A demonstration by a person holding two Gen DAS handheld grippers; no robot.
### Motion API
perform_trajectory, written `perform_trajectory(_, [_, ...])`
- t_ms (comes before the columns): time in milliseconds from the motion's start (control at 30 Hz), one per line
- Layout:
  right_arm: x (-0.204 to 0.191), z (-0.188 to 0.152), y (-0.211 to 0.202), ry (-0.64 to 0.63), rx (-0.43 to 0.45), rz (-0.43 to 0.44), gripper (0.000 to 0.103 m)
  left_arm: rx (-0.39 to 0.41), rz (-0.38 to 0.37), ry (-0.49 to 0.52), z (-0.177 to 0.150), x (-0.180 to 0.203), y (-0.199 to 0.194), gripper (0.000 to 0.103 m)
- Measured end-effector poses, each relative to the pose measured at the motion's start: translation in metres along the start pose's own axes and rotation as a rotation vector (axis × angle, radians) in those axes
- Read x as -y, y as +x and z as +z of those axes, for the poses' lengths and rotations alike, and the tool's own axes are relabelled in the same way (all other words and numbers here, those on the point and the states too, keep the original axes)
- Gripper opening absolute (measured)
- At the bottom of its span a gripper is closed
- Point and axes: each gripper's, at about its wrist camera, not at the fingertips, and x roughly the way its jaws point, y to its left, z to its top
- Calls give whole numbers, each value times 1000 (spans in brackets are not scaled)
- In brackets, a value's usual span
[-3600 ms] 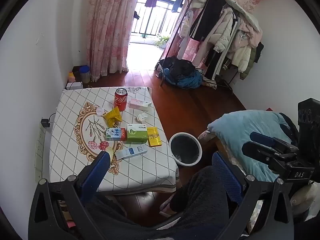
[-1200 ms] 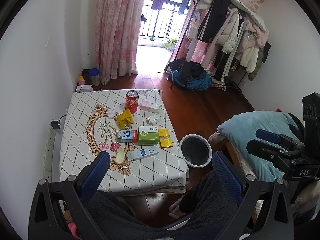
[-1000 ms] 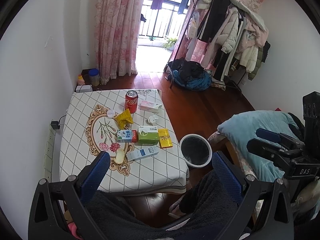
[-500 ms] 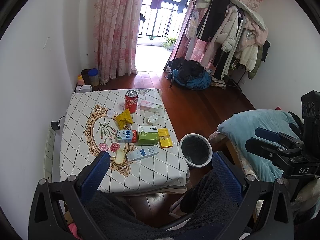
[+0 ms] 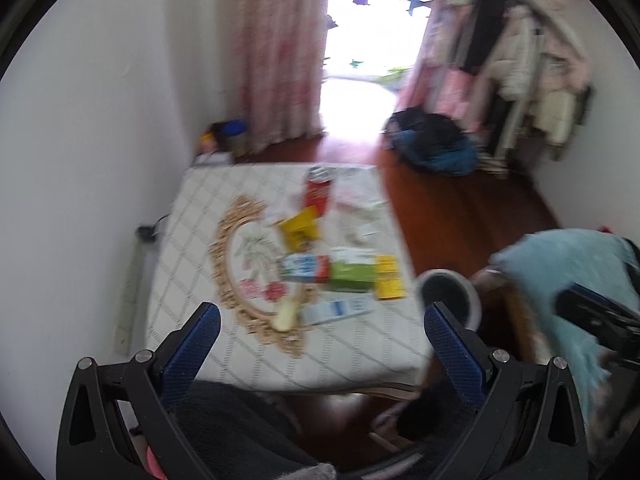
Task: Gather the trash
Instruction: 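Grasp the bread slice with the left tool while the right tool grasps the green medicine box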
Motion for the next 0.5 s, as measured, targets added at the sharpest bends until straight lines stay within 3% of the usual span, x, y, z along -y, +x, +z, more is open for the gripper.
perform_trajectory(200, [47, 1, 116, 161, -152, -30, 103, -151, 153, -79, -16, -38, 107, 103])
perform_trajectory(400, [66, -3, 222, 238, -311, -12, 103, -326, 189, -131, -39, -56, 186, 103])
perform_trajectory(500, [55, 6, 267, 193, -348, -24, 103, -400, 173, -170, -48, -57, 220, 102])
